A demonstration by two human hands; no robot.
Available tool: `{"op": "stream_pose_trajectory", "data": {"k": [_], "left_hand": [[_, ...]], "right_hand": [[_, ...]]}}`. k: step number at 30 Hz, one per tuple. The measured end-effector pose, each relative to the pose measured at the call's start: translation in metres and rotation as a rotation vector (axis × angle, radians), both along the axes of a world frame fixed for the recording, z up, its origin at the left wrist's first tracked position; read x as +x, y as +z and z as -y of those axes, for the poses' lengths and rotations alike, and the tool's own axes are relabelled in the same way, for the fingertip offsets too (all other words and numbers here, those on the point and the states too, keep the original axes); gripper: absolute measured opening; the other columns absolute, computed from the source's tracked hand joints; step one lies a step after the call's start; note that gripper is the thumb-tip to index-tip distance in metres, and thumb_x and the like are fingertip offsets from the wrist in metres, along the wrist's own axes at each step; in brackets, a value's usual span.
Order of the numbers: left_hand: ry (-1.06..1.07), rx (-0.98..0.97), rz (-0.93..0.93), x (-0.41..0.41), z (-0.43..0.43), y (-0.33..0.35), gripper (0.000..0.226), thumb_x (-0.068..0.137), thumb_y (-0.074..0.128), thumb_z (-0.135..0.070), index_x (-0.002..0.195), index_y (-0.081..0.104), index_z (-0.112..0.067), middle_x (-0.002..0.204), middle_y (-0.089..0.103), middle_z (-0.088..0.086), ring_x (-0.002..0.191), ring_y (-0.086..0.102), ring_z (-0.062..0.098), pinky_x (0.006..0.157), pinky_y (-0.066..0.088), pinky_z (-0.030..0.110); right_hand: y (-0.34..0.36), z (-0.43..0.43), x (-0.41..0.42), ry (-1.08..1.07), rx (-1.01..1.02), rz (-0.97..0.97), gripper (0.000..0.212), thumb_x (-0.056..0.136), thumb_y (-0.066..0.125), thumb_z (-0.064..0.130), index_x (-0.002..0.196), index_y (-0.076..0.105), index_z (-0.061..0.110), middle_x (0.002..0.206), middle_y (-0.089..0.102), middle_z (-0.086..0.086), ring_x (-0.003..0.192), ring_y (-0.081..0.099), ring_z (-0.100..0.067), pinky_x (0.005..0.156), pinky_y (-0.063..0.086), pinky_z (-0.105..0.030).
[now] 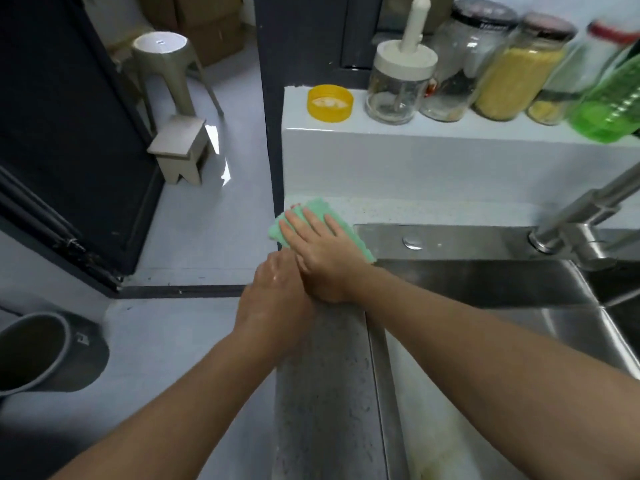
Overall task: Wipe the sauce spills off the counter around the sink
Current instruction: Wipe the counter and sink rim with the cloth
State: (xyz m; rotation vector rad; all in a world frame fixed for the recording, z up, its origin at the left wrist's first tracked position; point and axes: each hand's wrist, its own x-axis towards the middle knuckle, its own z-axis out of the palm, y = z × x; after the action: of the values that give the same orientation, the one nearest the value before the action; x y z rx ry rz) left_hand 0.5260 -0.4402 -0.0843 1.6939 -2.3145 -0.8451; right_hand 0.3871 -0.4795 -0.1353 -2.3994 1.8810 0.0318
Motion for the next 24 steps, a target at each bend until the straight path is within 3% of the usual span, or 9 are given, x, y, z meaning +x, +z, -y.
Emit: {"op": "stream_pose_trajectory", "data": {"k": [4, 7, 9, 11, 13, 16, 20, 24], "left_hand": [[-0.226, -0.118, 0.327, -0.007, -0.005, -0.001, 0.039, 0.093, 0.045, -0.027, 0.130, 0.044, -0.017, 0.139, 0.043, 0.008, 0.131, 0.040, 0.026, 0.110, 0.033, 0.039], [-0.269, -0.095, 0.414, -0.007, 0.000, 0.010, 0.033, 0.097, 0.039, -0.028, 0.123, 0.055, -0.016, 0.130, 0.051, 0.009, 0.124, 0.046, 0.026, 0.112, 0.033, 0.043], [-0.288, -0.073, 0.450, -0.011, 0.000, 0.017, 0.034, 0.096, 0.038, -0.025, 0.121, 0.057, -0.014, 0.126, 0.053, 0.010, 0.120, 0.048, 0.027, 0.109, 0.034, 0.043], [-0.312, -0.058, 0.510, -0.015, -0.001, 0.017, 0.042, 0.095, 0.037, -0.024, 0.132, 0.052, -0.012, 0.136, 0.049, 0.014, 0.129, 0.044, 0.030, 0.111, 0.032, 0.043], [-0.319, -0.057, 0.527, -0.017, -0.003, 0.013, 0.055, 0.097, 0.036, -0.030, 0.149, 0.037, -0.011, 0.155, 0.034, 0.018, 0.145, 0.030, 0.033, 0.117, 0.026, 0.045], [-0.316, -0.063, 0.504, -0.015, -0.008, 0.009, 0.072, 0.099, 0.032, -0.050, 0.158, 0.015, -0.012, 0.165, 0.011, 0.019, 0.154, 0.009, 0.032, 0.121, 0.016, 0.046], [-0.307, -0.042, 0.487, -0.010, -0.012, 0.003, 0.088, 0.095, 0.028, -0.067, 0.158, 0.000, -0.013, 0.166, -0.005, 0.019, 0.154, -0.006, 0.032, 0.123, 0.007, 0.047], [-0.310, -0.019, 0.521, -0.017, -0.013, 0.001, 0.096, 0.091, 0.033, -0.072, 0.159, 0.001, -0.012, 0.166, -0.005, 0.020, 0.154, -0.005, 0.033, 0.124, 0.005, 0.048]], "right_hand": [[0.007, -0.013, -0.063, -0.157, 0.026, -0.040, 0.058, 0.105, 0.019, 0.036, 0.160, 0.006, 0.020, 0.169, -0.001, 0.001, 0.155, -0.002, -0.022, 0.124, 0.000, -0.043], [0.007, -0.027, -0.108, -0.479, 0.086, 0.007, 0.059, 0.106, 0.016, 0.037, 0.160, 0.000, 0.018, 0.169, -0.008, -0.001, 0.154, -0.010, -0.022, 0.125, -0.005, -0.041], [0.007, -0.020, -0.091, -0.659, 0.094, 0.054, 0.061, 0.105, 0.015, 0.038, 0.160, -0.002, 0.015, 0.168, -0.010, -0.005, 0.154, -0.013, -0.025, 0.124, -0.006, -0.044], [0.005, -0.005, -0.050, -0.558, 0.075, 0.081, 0.062, 0.105, 0.017, 0.038, 0.160, 0.000, 0.015, 0.168, -0.008, -0.006, 0.154, -0.013, -0.027, 0.124, -0.006, -0.047], [0.003, 0.006, -0.016, -0.224, 0.056, 0.069, 0.057, 0.106, 0.020, 0.035, 0.160, 0.007, 0.019, 0.169, -0.001, -0.002, 0.155, -0.006, -0.025, 0.125, -0.002, -0.047], [0.015, 0.007, -0.041, -0.016, 0.089, 0.033, 0.054, 0.108, 0.023, 0.032, 0.160, 0.011, 0.022, 0.169, 0.003, 0.001, 0.155, -0.003, -0.022, 0.124, 0.000, -0.042], [0.010, -0.040, -0.154, -0.382, 0.091, -0.051, 0.057, 0.107, 0.016, 0.039, 0.160, -0.002, 0.024, 0.169, -0.007, 0.001, 0.154, -0.010, -0.020, 0.125, -0.003, -0.042], [0.012, -0.064, -0.219, -0.811, 0.178, -0.041, 0.067, 0.104, 0.025, 0.042, 0.159, -0.006, 0.020, 0.168, -0.014, -0.005, 0.154, -0.013, -0.026, 0.124, -0.003, -0.049]]}}
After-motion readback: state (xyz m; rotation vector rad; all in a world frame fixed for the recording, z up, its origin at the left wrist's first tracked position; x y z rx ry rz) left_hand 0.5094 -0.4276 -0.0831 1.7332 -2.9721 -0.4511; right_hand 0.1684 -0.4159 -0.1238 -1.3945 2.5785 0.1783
